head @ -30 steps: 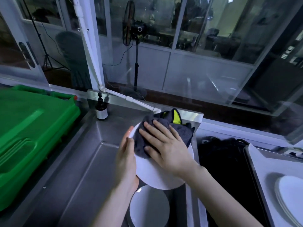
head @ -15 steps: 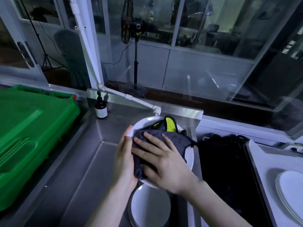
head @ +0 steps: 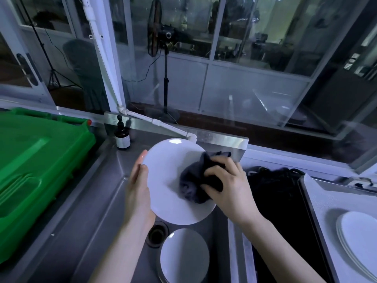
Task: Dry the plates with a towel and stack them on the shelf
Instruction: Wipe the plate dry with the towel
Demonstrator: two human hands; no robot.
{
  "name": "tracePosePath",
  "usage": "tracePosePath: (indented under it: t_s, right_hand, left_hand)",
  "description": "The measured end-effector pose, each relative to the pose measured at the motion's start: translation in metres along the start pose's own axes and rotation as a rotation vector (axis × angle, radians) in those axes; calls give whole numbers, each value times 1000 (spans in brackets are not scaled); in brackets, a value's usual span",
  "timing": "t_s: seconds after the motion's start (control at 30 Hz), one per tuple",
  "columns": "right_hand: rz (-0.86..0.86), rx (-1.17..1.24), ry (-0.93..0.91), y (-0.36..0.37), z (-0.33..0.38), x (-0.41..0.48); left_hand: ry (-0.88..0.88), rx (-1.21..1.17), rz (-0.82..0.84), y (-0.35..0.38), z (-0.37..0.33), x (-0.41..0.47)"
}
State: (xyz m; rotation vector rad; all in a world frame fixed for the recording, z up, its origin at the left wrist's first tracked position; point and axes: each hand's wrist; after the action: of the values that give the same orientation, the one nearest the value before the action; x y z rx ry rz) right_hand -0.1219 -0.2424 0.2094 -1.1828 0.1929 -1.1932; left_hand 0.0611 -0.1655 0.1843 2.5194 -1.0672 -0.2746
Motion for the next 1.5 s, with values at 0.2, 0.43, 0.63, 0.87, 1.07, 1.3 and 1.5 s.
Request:
tracePosePath:
  t_s: [0.2, 0.43, 0.63, 0.87, 1.07, 1.3, 1.5]
  right_hand:
    - [150, -142, -333, -12, 2, -27]
    - [40, 394, 244, -41, -3, -3]
    - [-64, 541, 207, -82, -18, 27]
    - [-304, 82, 9, -56, -9, 49]
    - [-299, -301, -6, -15, -30, 37]
    - [-90, -119, 216, -2, -28, 14]
    - [194, 589, 452, 7, -42, -5]
  left_hand:
    - [-21, 19, -24, 6, 3, 7]
    - [12, 153, 91, 20, 7, 0]
    - [101, 222, 133, 21, 11, -4]
    - [156, 315, 367, 39, 0, -12]
    - [4, 219, 231, 32, -4, -20]
    - [-34, 98, 194, 19, -9, -5]
    - [-22, 62, 175, 9, -12, 5]
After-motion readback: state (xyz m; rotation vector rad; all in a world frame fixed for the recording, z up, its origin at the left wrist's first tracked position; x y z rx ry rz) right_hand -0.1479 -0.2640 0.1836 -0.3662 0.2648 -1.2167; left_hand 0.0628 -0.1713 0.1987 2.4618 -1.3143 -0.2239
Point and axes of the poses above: each hand's wrist, its own x-axis towards the middle knuckle, its own y-axis out of the palm, z = x × y, and after that the axes turned 7 degrees about y, right-handed
